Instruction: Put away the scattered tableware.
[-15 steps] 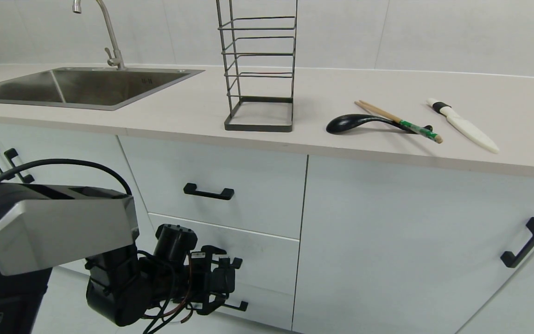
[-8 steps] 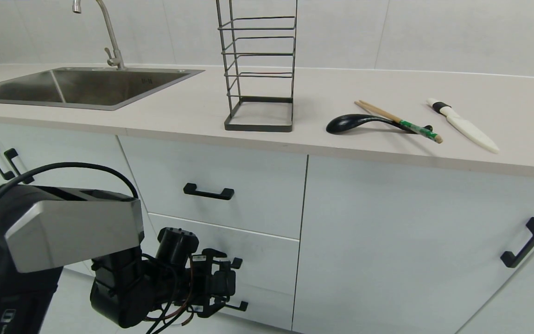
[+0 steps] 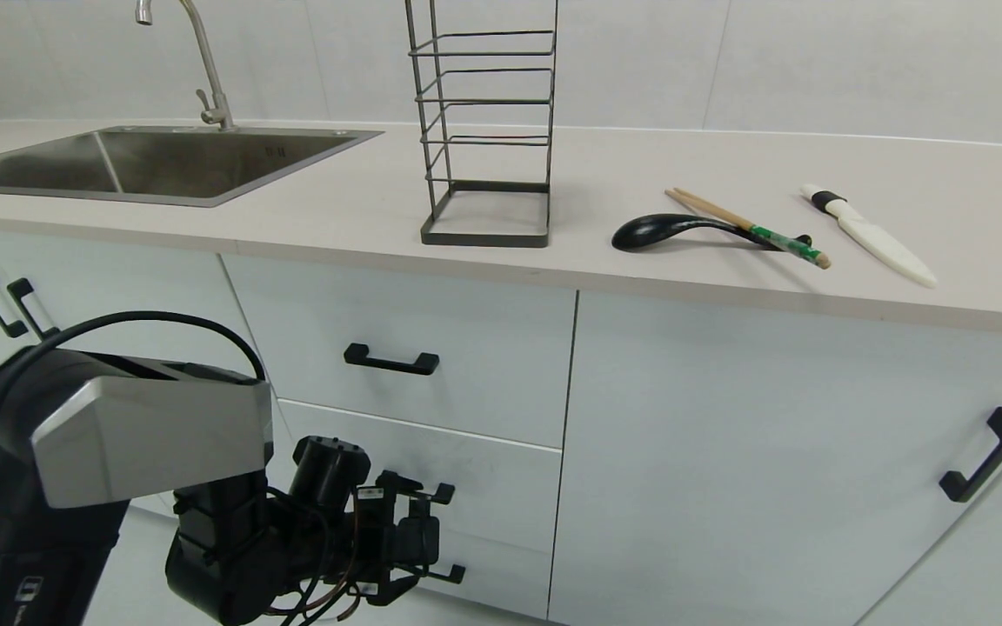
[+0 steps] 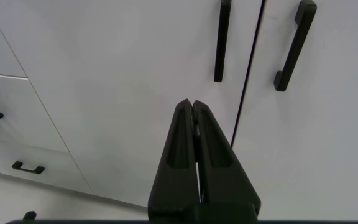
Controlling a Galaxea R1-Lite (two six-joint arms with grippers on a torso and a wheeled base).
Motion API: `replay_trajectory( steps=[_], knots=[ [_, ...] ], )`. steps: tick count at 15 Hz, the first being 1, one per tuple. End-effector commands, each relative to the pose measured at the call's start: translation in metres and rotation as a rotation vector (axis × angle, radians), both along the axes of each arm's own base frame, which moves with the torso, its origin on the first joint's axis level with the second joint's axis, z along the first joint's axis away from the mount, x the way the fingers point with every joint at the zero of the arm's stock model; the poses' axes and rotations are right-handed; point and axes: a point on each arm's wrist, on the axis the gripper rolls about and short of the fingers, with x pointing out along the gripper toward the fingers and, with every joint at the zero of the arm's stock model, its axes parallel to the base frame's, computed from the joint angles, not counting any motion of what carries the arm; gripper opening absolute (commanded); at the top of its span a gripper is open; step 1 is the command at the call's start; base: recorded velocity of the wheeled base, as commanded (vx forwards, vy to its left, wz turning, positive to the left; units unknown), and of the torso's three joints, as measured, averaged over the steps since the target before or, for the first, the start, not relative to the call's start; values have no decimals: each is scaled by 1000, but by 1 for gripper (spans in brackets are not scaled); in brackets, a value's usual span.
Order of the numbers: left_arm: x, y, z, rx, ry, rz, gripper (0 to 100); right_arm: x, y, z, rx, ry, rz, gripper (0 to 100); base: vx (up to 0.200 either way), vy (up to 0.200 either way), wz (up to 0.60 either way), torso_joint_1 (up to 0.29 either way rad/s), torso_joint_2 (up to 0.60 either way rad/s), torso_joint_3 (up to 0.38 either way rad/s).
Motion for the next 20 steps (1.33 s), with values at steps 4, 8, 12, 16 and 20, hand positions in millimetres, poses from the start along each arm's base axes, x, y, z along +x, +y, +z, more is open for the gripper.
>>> replay_trajectory(
  steps=[4, 8, 12, 16, 20],
  knots=[
    [-10, 2, -1, 13, 31, -7, 100, 0, 0, 0, 0, 0, -1, 0, 0, 0, 0, 0, 0, 0],
    [-14, 0, 1, 14, 35, -17, 100, 0, 0, 0, 0, 1, 1, 0, 0, 0, 0, 0, 0, 0],
    [-23, 3, 9, 18, 34, -14, 100, 0, 0, 0, 0, 1, 1, 0, 0, 0, 0, 0, 0, 0],
    [-53, 17, 38, 17, 20, -12, 100, 0, 0, 0, 0, 1, 1, 0, 0, 0, 0, 0, 0, 0],
    [-112, 42, 81, 3, -26, 18, 100, 0, 0, 0, 0, 1, 1, 0, 0, 0, 0, 0, 0, 0]
  ],
)
